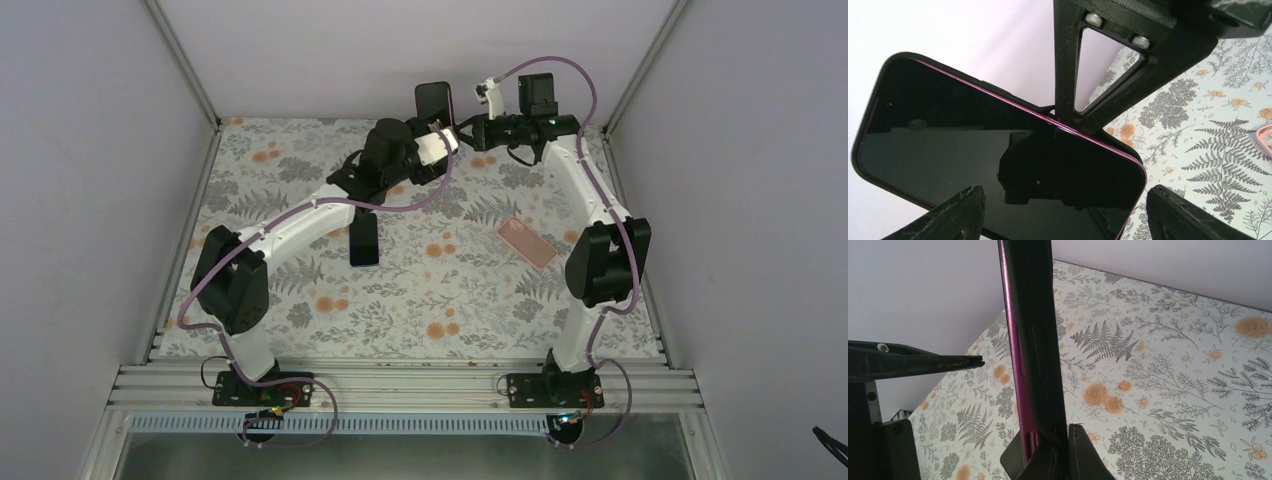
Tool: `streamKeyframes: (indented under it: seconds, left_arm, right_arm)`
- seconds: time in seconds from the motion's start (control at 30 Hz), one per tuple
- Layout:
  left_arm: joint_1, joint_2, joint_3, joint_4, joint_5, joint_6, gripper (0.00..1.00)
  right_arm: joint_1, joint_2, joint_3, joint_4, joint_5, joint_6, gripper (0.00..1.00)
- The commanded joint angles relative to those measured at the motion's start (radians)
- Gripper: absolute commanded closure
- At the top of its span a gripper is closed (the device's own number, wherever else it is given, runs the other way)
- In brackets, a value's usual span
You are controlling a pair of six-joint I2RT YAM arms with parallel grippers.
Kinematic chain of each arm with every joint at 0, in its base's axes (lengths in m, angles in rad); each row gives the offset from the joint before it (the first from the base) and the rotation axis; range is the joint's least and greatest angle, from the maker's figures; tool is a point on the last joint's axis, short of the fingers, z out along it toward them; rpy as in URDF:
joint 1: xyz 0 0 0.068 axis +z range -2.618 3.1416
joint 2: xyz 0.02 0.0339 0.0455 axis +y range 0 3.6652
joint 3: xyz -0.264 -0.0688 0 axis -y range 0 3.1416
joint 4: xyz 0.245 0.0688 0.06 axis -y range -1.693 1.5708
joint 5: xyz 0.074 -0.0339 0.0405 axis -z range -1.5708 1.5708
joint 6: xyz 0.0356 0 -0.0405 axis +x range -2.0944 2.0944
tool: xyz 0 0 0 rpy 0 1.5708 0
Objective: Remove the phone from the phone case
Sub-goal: Remove the phone case from the phone.
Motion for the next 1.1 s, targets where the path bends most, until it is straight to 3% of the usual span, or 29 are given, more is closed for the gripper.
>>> streamKeyframes:
  seconds: [0.0,0.47,1.07]
  left_arm:
    - [-0.006,0.003,0.023,0.012,0.017,-0.028,0.20]
    - [-0.015,0.019,0.057,-0.015,0.022,-0.041,0.20]
    - [-0.034,0.078,0.108,-0.018,-0.120,-0.067,0.20]
  right_arm:
    - [0.005,-0.050,0.004,0.058,-0.042,0.011,0.97]
    - [0.011,-0.042,0.010,0.066,-0.039,0.021,0.97]
    - [0.016,-0.047,0.010,0.070,-0.050,0.025,0.97]
